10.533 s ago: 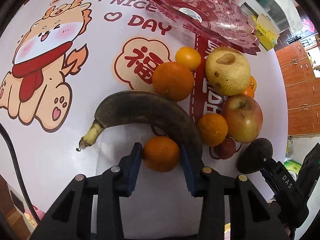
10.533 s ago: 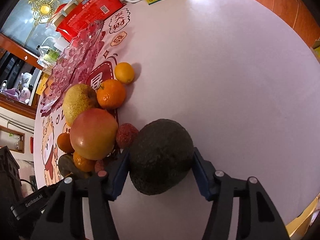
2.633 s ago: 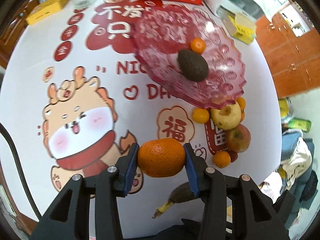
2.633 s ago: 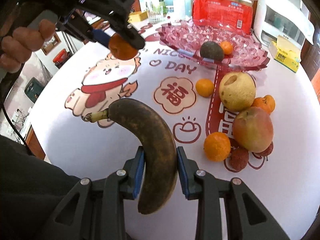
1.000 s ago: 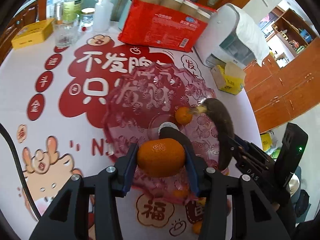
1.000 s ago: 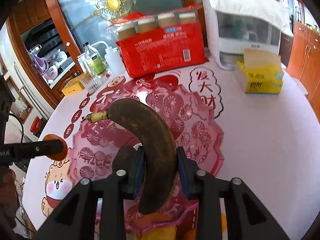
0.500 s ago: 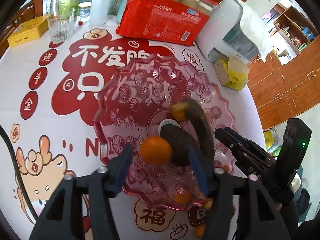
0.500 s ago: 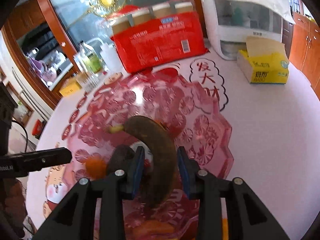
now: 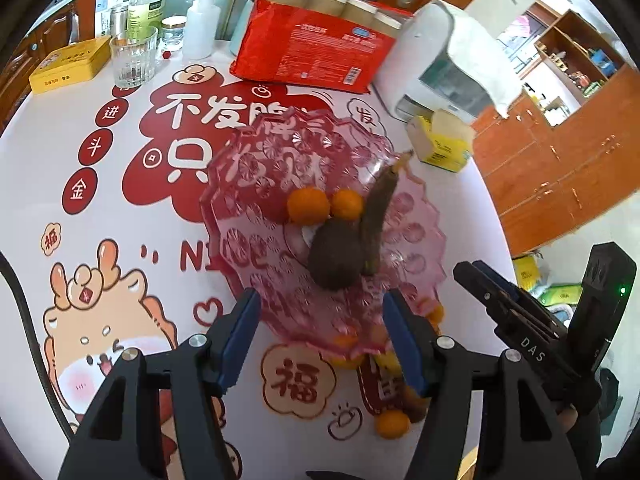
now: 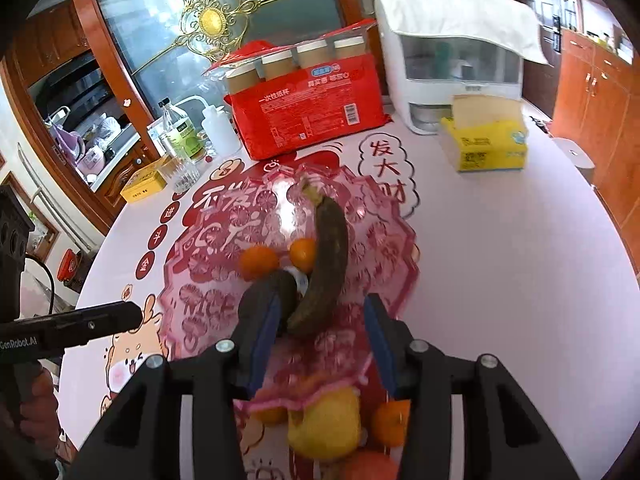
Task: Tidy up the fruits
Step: 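Lower the banana and orange into the pink bowl and open both tools, then move both tools back toward the remaining fruit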
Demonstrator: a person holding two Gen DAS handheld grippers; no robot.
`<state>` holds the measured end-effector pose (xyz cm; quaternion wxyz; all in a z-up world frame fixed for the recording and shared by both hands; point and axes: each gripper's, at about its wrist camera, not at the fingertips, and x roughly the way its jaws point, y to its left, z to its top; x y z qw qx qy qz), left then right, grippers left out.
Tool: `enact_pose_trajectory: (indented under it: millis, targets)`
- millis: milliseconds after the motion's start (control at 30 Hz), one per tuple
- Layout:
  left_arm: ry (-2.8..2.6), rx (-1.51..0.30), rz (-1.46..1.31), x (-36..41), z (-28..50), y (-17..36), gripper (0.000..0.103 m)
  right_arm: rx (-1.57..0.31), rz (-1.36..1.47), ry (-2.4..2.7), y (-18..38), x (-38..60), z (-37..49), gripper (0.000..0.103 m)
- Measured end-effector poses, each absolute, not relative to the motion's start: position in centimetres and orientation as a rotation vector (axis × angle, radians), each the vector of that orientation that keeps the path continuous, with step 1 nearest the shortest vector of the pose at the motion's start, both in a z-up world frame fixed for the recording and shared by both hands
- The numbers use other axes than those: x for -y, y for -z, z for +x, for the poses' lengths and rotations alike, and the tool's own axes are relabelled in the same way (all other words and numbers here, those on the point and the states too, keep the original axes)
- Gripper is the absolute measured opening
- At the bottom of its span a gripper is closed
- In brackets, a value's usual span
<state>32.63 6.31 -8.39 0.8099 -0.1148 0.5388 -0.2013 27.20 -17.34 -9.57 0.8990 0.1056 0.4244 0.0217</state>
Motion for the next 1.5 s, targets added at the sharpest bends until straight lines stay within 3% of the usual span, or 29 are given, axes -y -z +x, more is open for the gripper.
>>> enact_pose_trajectory:
  millis: [367, 467, 800, 1200, 1500]
  targets:
    - [0.544, -1.199, -0.195, -6.1, 28.8, 10.2, 0.063, -0.947, 0.328, 0.058, 11.3, 16.6, 20.2, 0.048]
    - [0.575, -1.222, -0.182, -6.0, 28.1, 10.7, 0.070, -0.952, 0.357, 0.100, 11.9, 16.3, 18.3, 0.048]
    - [0.662, -1.269, -0.109, -4.9, 26.0, 11.7, 0.076, -0.968, 0.410, 0.188, 13.3, 15.5, 13.7, 0.048]
    - [0.587, -1.288, -0.084, -2.4, 22.5, 11.5, 0.079, -0.996, 0.373, 0.105, 14.0, 17.8, 12.9, 0.049]
    - [0.409, -1.317, -0.107, 0.6, 18.8, 12.9, 0.079, -1.024, 0.315, -0.075, 13.5, 20.9, 13.8, 0.057]
